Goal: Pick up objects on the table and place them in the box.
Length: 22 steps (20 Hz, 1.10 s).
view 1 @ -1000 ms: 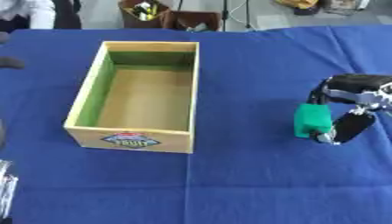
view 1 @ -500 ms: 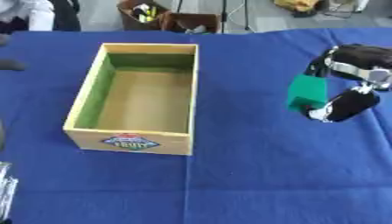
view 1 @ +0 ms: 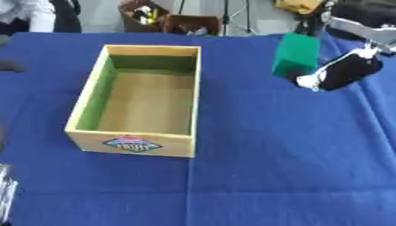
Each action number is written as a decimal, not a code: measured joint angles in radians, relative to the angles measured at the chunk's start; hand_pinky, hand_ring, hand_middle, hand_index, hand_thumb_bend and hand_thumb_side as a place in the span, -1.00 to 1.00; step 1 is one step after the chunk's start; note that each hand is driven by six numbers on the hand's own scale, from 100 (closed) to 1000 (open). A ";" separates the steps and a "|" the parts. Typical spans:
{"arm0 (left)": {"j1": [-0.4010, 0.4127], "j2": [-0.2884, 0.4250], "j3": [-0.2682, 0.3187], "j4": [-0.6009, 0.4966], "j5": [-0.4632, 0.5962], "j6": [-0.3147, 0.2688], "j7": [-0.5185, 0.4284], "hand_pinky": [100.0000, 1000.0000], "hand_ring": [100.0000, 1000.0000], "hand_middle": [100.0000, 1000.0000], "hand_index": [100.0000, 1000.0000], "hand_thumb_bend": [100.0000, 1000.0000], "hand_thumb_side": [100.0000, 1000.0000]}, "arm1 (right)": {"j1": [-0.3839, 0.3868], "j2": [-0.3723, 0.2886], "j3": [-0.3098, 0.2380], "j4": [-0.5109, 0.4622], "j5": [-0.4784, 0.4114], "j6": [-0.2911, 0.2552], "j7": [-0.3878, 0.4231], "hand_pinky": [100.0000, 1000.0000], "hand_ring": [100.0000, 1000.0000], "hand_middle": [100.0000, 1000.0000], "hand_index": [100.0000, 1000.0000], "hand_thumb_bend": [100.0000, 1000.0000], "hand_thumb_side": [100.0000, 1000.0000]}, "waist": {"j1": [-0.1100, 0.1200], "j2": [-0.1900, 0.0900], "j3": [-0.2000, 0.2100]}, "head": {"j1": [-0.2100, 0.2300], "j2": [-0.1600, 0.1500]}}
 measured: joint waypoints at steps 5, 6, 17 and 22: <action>0.001 0.000 0.000 0.000 0.002 0.001 -0.001 -0.07 0.37 0.70 0.56 -1.00 0.91 | -0.099 0.139 0.019 0.103 0.051 -0.018 0.007 0.47 0.42 -0.33 -0.22 -1.00 -0.31 | -0.005 0.000 0.014 | -0.014 0.000; 0.001 0.000 0.000 0.000 0.003 0.001 -0.001 -0.07 0.37 0.70 0.56 -1.00 0.91 | -0.114 0.166 0.020 0.125 0.061 -0.023 0.005 0.48 0.42 -0.33 -0.22 -1.00 -0.31 | -0.006 0.000 0.017 | -0.017 0.000; -0.014 -0.001 -0.010 0.000 0.010 -0.002 -0.007 -0.07 0.37 0.71 0.56 -1.00 0.91 | -0.211 0.422 0.025 0.349 0.200 -0.062 -0.050 0.50 0.42 -0.34 -0.22 -1.00 -0.32 | -0.018 0.018 0.065 | -0.057 0.000; -0.023 -0.002 -0.012 0.000 0.012 -0.001 -0.009 -0.07 0.37 0.71 0.56 -1.00 0.91 | -0.224 0.510 0.020 0.465 0.266 -0.066 -0.085 0.50 0.42 -0.34 -0.22 -1.00 -0.35 | -0.025 0.029 0.084 | -0.068 -0.003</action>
